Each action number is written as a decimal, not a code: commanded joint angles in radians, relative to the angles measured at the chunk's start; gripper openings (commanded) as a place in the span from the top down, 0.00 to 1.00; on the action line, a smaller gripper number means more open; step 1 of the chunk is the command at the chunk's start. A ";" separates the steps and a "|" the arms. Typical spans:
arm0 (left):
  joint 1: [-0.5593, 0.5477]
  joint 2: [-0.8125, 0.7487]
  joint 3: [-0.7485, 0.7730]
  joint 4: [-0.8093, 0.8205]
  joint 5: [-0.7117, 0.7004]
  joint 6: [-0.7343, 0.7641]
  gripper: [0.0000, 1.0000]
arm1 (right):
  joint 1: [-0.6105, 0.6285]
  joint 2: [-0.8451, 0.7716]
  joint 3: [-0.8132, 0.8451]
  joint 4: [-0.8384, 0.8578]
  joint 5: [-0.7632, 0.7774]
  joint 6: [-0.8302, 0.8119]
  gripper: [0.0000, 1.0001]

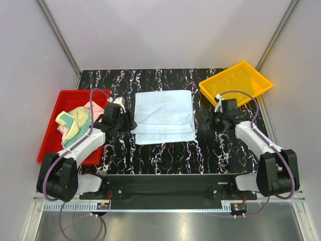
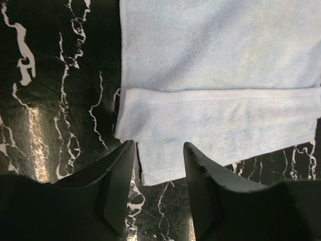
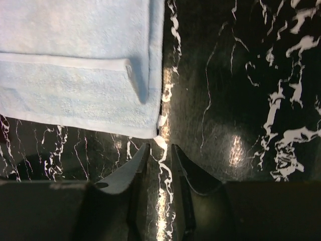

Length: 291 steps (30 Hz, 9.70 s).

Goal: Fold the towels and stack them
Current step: Fold the towel

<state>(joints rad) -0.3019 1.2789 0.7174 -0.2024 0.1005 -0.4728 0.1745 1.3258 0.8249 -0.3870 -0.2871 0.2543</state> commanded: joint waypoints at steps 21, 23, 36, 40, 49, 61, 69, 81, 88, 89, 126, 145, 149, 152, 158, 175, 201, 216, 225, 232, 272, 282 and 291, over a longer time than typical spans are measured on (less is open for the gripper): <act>0.047 0.359 0.298 -0.169 -0.022 -0.006 0.44 | 0.168 0.503 0.450 -0.047 -0.012 -0.108 0.67; 0.052 0.390 0.307 -0.169 -0.015 -0.007 0.44 | 0.169 0.501 0.441 -0.047 -0.023 -0.121 0.67; 0.052 0.458 0.346 -0.167 -0.007 -0.004 0.45 | 0.177 0.495 0.398 -0.072 0.039 -0.147 0.65; 0.053 0.429 0.346 -0.169 -0.018 0.014 0.44 | 0.177 0.475 0.419 -0.099 0.063 -0.165 0.64; 0.087 0.459 0.379 -0.180 0.053 0.085 0.45 | 0.175 0.489 0.464 -0.158 0.095 -0.210 0.60; 0.090 0.497 0.366 -0.169 0.148 0.103 0.55 | 0.175 0.487 0.436 -0.139 0.118 -0.208 0.59; 0.090 0.496 0.346 -0.163 0.149 0.086 0.73 | 0.175 0.486 0.408 -0.121 0.098 -0.199 0.59; 0.089 0.493 0.350 -0.164 0.174 0.080 1.00 | 0.172 0.521 0.415 -0.090 0.042 -0.175 0.60; 0.089 0.484 0.356 -0.172 0.176 0.063 1.00 | 0.175 0.533 0.424 -0.102 0.045 -0.168 0.60; 0.090 0.484 0.358 -0.172 0.179 0.063 1.00 | 0.175 0.533 0.422 -0.105 0.045 -0.168 0.61; 0.055 0.231 0.249 0.181 0.120 0.065 1.00 | 0.099 0.345 0.319 0.357 0.072 -0.409 1.00; -0.069 0.066 -0.073 0.221 0.004 -0.040 0.82 | 0.152 0.239 0.146 0.083 0.094 -0.126 0.92; -0.085 0.030 -0.070 0.089 -0.085 -0.067 0.66 | 0.152 0.253 0.148 -0.007 0.031 -0.084 0.83; -0.089 0.004 -0.055 0.014 -0.145 -0.095 0.63 | 0.152 0.253 0.154 -0.062 0.023 -0.064 0.76; -0.089 0.066 -0.032 0.018 -0.108 -0.127 0.60 | 0.152 0.246 0.192 -0.098 0.106 0.049 0.62; -0.088 0.324 0.126 -0.124 -0.238 -0.224 0.70 | 0.152 0.381 0.264 -0.056 0.174 0.223 0.58; -0.043 0.307 0.175 -0.118 -0.111 -0.155 0.73 | 0.157 0.335 0.135 0.057 0.006 0.126 0.89; -0.042 0.364 0.201 -0.106 -0.088 -0.161 0.85 | 0.158 0.329 0.137 0.053 0.012 0.115 0.87; -0.042 0.343 0.283 -0.202 -0.099 -0.150 1.00 | 0.158 0.325 0.210 -0.013 0.057 0.063 1.00; -0.042 0.344 0.317 -0.261 -0.097 -0.133 1.00 | 0.158 0.326 0.232 -0.023 0.058 0.054 1.00; -0.008 0.450 0.392 -0.293 -0.016 -0.141 1.00 | 0.158 0.342 0.290 -0.061 0.065 0.026 1.00; -0.006 0.479 0.410 -0.298 -0.056 -0.139 0.84 | 0.160 0.342 0.292 -0.059 0.060 0.022 1.00; -0.006 0.461 0.402 -0.298 -0.062 -0.142 1.00 | 0.160 0.337 0.290 -0.064 0.066 0.014 1.00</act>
<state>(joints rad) -0.3115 1.7638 1.0920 -0.5217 0.0517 -0.6113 0.3218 1.6932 1.0920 -0.4587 -0.2279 0.2867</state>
